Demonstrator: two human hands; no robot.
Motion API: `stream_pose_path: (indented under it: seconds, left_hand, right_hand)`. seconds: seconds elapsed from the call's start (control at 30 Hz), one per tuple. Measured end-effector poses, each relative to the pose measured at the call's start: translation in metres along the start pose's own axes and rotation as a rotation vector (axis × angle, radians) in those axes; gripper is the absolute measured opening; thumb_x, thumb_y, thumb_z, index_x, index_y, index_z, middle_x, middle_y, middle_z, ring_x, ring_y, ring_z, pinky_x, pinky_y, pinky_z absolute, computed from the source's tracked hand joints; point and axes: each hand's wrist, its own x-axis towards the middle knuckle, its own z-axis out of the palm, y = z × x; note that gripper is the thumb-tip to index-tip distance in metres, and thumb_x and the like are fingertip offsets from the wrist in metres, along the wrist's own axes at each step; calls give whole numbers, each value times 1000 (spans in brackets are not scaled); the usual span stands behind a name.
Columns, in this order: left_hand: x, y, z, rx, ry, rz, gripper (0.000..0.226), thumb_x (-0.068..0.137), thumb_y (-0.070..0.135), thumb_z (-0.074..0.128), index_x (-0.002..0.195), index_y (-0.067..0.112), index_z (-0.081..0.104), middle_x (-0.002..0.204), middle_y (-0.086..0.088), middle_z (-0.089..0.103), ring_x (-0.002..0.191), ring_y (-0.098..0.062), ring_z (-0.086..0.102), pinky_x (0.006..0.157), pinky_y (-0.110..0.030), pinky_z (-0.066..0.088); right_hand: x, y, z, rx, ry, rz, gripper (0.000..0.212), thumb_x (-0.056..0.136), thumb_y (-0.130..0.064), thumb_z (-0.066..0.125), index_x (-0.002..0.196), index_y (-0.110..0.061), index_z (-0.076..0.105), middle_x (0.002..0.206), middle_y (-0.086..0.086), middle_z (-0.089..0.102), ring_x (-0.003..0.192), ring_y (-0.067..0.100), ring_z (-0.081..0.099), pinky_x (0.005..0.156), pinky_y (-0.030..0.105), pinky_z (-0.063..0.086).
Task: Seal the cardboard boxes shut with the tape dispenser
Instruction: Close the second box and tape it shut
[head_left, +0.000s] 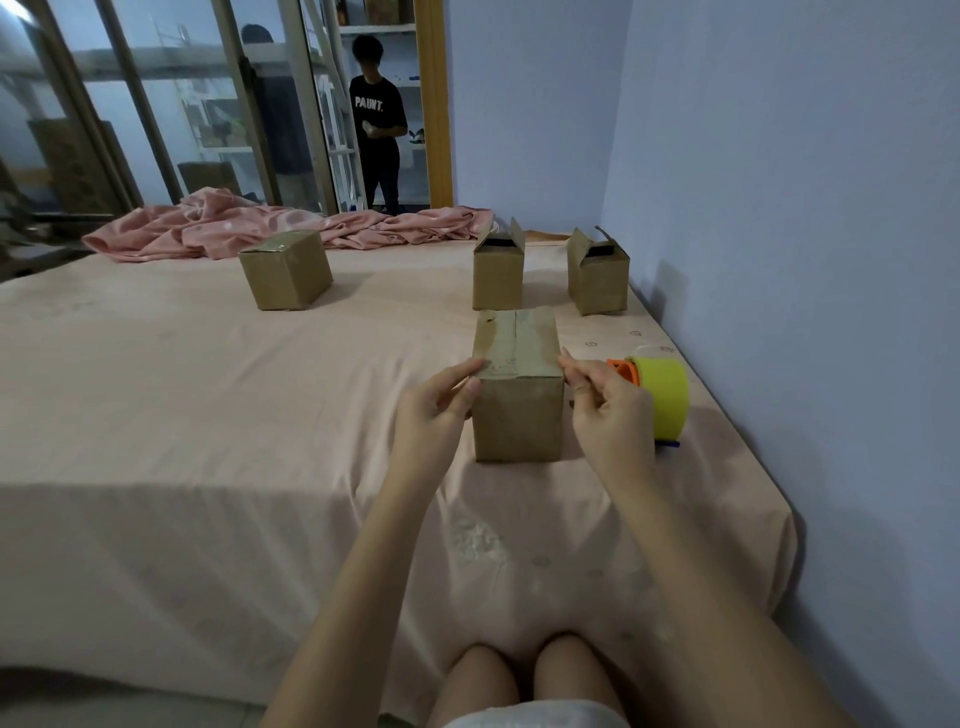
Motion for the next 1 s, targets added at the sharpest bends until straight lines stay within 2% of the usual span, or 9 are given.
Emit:
stream_pose_path:
  seconds: [0.13, 0.23, 0.33, 0.5, 0.63, 0.73, 0.83, 0.93, 1.0]
  left_hand:
    - [-4, 2, 2, -81, -16, -29, 34, 99, 11, 45, 121, 35, 55, 114, 20, 64, 109, 0, 60, 84, -19, 51]
    - [-9, 3, 1, -38, 14, -53, 43, 101, 24, 41, 139, 44, 34, 137, 27, 37, 123, 10, 41, 98, -14, 38]
    - [-23, 3, 3, 39, 172, -98, 45, 100, 27, 42, 144, 34, 33, 141, 24, 34, 123, 11, 37, 87, -3, 32]
    - [-72, -2, 33, 148, 131, -104, 35, 97, 21, 46, 129, 34, 49, 124, 17, 55, 106, 11, 53, 81, -9, 44]
    - [-79, -2, 54, 162, 14, -123, 54, 95, 17, 49, 145, 27, 32, 146, 10, 38, 133, -2, 35, 110, -32, 34]
    - [-70, -1, 46, 195, 9, -117, 64, 91, 30, 51, 148, 31, 23, 149, 7, 34, 135, -11, 35, 111, -40, 34]
    - [-45, 2, 24, 118, 64, -50, 50, 82, 36, 54, 129, 42, 41, 127, 10, 55, 116, -7, 53, 96, -32, 46]
    - [-11, 4, 4, 45, 171, -102, 30, 90, 36, 56, 116, 29, 45, 110, 11, 59, 95, 6, 57, 78, -15, 48]
    - [11, 4, -5, 41, 176, -167, 30, 95, 40, 49, 116, 18, 43, 104, 11, 54, 89, 7, 53, 68, -11, 46]
  right_hand:
    - [1, -2, 2, 117, 8, 107, 25, 96, -17, 52, 112, -6, 67, 102, -7, 69, 87, -15, 58, 78, 10, 48]
    - [16, -1, 2, 247, -10, 282, 27, 97, -28, 46, 117, -16, 59, 112, -7, 64, 105, 3, 59, 92, 32, 51]
    - [41, 6, 5, 331, -51, 459, 36, 98, -31, 38, 130, -18, 50, 130, 0, 53, 121, 14, 49, 104, 41, 42]
    - [71, 12, 34, 270, -247, 759, 53, 98, -44, 24, 142, -17, 36, 143, 5, 42, 130, 25, 39, 108, 37, 29]
    - [76, 3, 48, 402, -306, 880, 58, 99, -47, 16, 134, -13, 48, 132, 7, 52, 110, 20, 49, 99, 32, 33]
    - [71, 5, 45, 374, -276, 878, 58, 99, -46, 17, 136, -12, 46, 139, 7, 48, 125, 23, 43, 109, 38, 29]
    - [55, -2, 32, 288, -214, 762, 46, 98, -41, 27, 126, -17, 54, 133, 6, 51, 120, 20, 46, 106, 41, 34]
    - [22, -15, 20, 288, -85, 493, 22, 91, -26, 47, 110, -24, 58, 115, -4, 46, 107, 14, 48, 96, 32, 39]
    - [-3, -26, 15, 279, -15, 348, 41, 86, -11, 51, 127, -14, 51, 116, -7, 36, 113, 14, 47, 101, 27, 38]
